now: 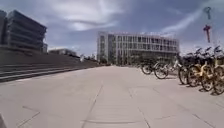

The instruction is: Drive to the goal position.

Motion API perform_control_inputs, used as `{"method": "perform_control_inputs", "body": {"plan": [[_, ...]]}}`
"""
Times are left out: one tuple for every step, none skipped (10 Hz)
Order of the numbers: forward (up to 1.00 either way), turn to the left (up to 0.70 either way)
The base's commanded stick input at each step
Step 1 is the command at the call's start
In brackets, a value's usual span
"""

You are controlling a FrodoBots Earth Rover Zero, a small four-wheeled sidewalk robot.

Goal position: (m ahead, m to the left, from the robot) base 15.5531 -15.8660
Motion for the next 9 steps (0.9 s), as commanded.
{"method": "perform_control_inputs", "body": {"plan": [[0.60,0.00],[0.60,0.00],[0.60,0.00],[0.60,0.00],[0.60,0.00],[0.60,0.00],[0.60,0.00],[0.60,0.00],[0.60,0.00]]}}
